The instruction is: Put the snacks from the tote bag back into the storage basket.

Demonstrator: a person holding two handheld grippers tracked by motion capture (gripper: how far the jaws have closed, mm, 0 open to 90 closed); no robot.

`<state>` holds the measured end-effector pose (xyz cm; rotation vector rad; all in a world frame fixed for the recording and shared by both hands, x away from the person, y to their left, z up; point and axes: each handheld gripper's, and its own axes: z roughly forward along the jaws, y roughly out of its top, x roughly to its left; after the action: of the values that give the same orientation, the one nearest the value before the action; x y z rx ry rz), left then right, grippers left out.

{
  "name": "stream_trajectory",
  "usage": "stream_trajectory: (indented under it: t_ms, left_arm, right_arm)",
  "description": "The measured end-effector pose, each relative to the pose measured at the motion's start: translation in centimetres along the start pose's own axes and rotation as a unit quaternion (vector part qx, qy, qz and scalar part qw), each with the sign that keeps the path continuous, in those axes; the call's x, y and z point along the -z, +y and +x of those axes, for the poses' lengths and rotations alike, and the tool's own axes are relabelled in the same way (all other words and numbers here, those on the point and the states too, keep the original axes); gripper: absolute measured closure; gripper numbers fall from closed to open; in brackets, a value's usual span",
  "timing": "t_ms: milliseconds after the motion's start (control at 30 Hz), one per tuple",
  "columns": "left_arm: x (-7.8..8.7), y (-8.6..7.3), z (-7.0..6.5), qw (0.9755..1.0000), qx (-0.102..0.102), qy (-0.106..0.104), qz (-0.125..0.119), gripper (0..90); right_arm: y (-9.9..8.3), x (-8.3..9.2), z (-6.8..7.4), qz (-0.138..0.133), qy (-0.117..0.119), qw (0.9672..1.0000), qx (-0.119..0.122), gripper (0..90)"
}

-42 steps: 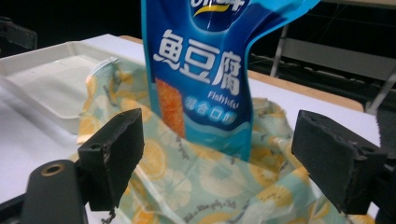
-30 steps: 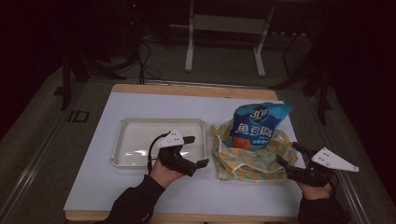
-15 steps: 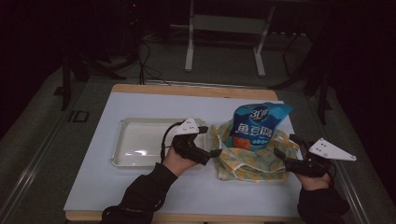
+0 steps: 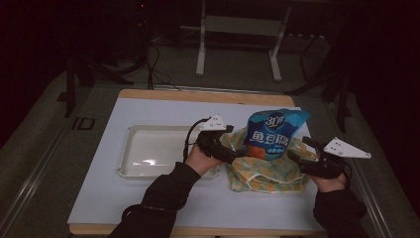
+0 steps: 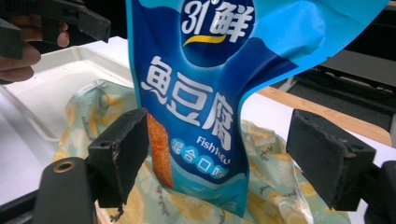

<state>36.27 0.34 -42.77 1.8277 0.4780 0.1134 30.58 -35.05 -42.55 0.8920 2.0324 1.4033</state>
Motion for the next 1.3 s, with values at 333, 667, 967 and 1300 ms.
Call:
stream_trajectory:
  t_ms: [333,667,967,1300]
  left_arm:
    - [-2.2,0.8,0.7,1.0,-0.002,0.005,0.004,6.4]
    - [-3.8,1.0,1.3,0.9995,-0.008,0.03,0.007,34.2]
    - [-4.9,1.0,1.7,0.9991,0.001,0.034,0.026,45.6]
    - [-5.9,0.6,1.5,0.9985,0.003,0.038,0.04,69.5]
  right_arm:
    - [0.2,-1.2,-1.1,0.008,0.009,0.9999,-0.009,20.4]
    - [0.1,-2.9,-1.9,0.026,0.009,0.9995,-0.019,27.5]
    - [-0.2,-4.1,-2.0,0.035,0.007,0.9991,-0.02,46.4]
    - [0.1,-4.8,-1.8,0.047,-0.001,0.9989,-0.008,65.1]
